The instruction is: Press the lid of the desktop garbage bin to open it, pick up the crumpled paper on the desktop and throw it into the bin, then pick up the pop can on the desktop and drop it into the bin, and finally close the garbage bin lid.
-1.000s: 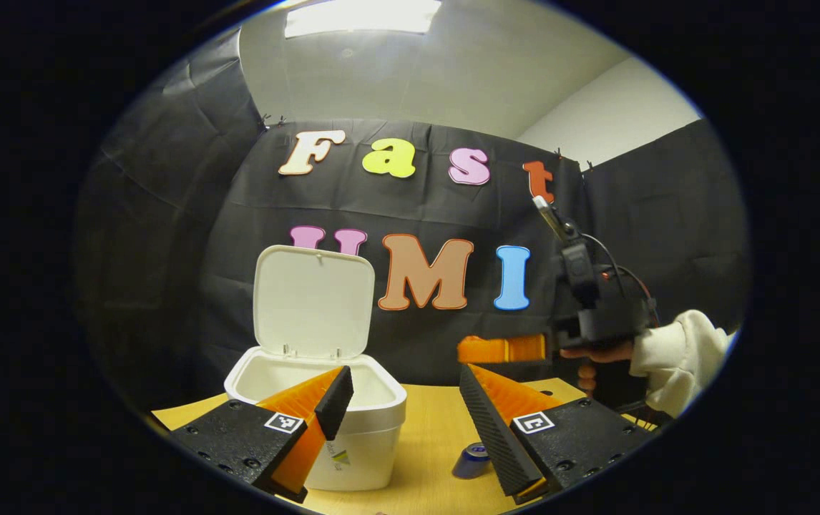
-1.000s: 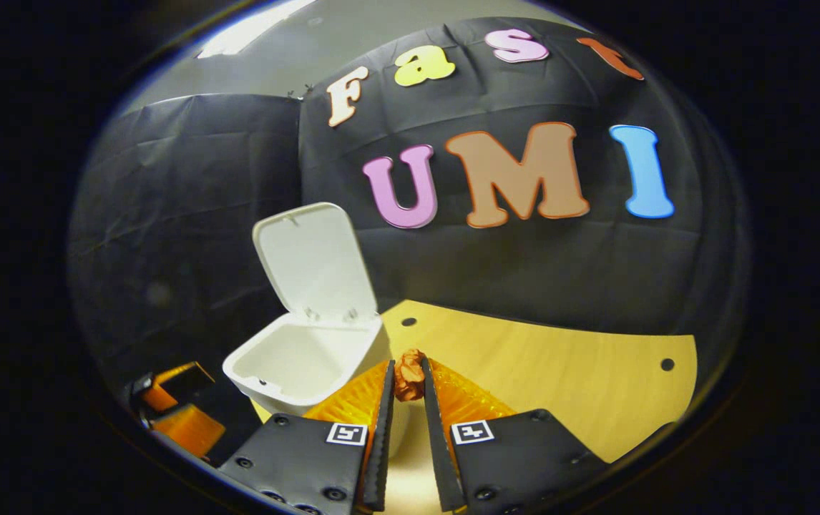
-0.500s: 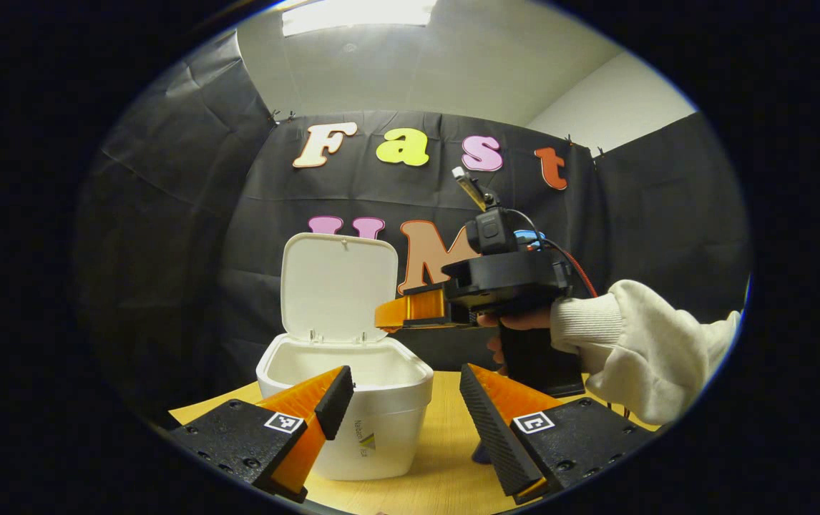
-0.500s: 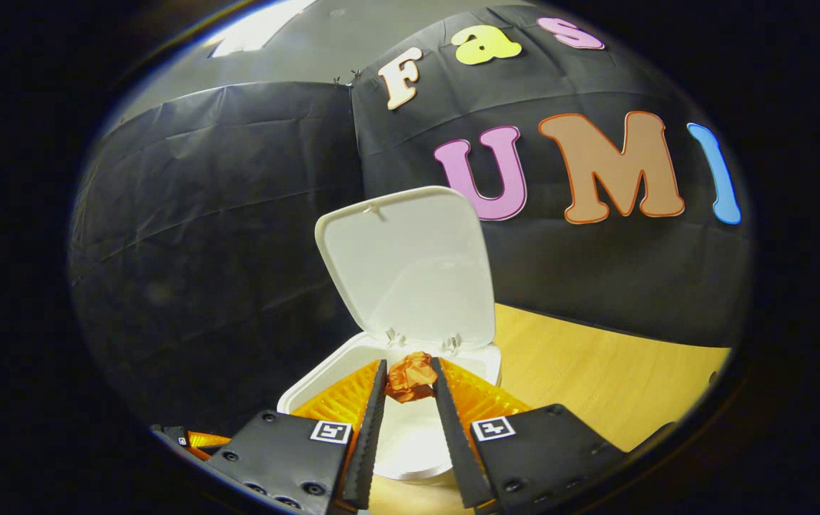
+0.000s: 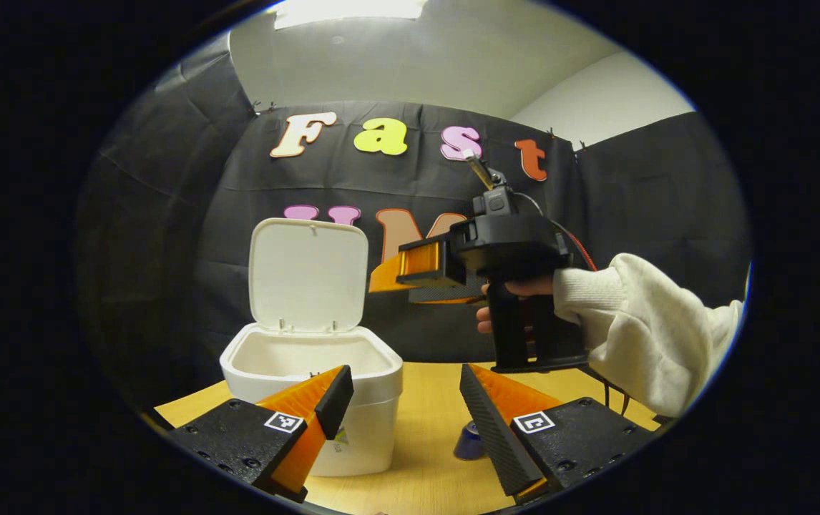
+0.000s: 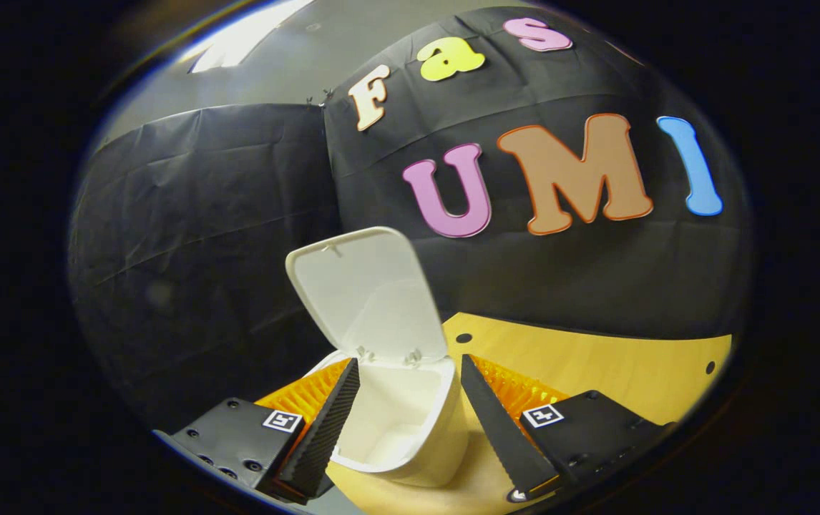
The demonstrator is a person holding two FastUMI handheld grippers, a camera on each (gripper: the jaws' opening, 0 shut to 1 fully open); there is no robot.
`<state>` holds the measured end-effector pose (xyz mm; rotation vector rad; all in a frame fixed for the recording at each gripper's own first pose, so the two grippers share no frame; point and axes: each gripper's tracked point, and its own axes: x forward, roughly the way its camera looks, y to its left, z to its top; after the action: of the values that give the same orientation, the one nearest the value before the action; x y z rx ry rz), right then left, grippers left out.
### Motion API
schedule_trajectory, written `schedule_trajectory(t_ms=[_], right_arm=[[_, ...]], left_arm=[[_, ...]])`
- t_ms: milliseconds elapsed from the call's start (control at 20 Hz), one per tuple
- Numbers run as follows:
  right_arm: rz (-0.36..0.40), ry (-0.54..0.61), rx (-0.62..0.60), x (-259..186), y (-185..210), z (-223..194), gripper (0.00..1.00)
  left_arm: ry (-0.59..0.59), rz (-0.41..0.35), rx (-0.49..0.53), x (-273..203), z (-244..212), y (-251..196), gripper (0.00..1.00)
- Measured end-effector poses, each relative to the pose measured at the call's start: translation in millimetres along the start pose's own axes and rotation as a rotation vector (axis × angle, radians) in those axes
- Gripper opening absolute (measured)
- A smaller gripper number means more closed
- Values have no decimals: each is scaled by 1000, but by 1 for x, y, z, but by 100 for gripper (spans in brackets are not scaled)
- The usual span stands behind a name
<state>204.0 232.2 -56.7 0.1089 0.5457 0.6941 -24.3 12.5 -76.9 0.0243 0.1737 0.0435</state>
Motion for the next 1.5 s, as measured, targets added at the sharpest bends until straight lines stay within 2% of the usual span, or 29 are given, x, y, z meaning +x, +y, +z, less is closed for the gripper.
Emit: schedule_trajectory(t_ms=[100,250,400,500,700,800,1000,1250,1450,1500], right_arm=[[-66,-37,29,-26,-28,7,94],[-157,-81,60,-73,-63,8,96],[-300,-134,43,-128,-101,7,96],[-399,-186,27,-168,-123,10,96],[-513,-221,72,-236,-140,-1,95],[-566,-238,56,-263,-145,-9,95],[-663,-235,34,-300,-156,-27,95],[-733,-252,75,-332,-161,-50,95],[-780,-269,108,-352,-162,-64,96],[-789,-275,110,-356,-161,-67,93]], left_arm=[[4,-55,-5,7,-5,-19,90],[13,-148,-36,23,-20,-51,90],[20,-221,-30,45,-46,-79,90],[45,-244,-28,59,-76,-90,90],[135,-236,33,85,-139,-99,91],[156,-232,56,96,-161,-101,91],[219,-228,42,111,-210,-108,91],[281,-190,76,120,-248,-104,91],[342,-196,97,130,-274,-103,91],[361,-196,94,131,-279,-102,90]])
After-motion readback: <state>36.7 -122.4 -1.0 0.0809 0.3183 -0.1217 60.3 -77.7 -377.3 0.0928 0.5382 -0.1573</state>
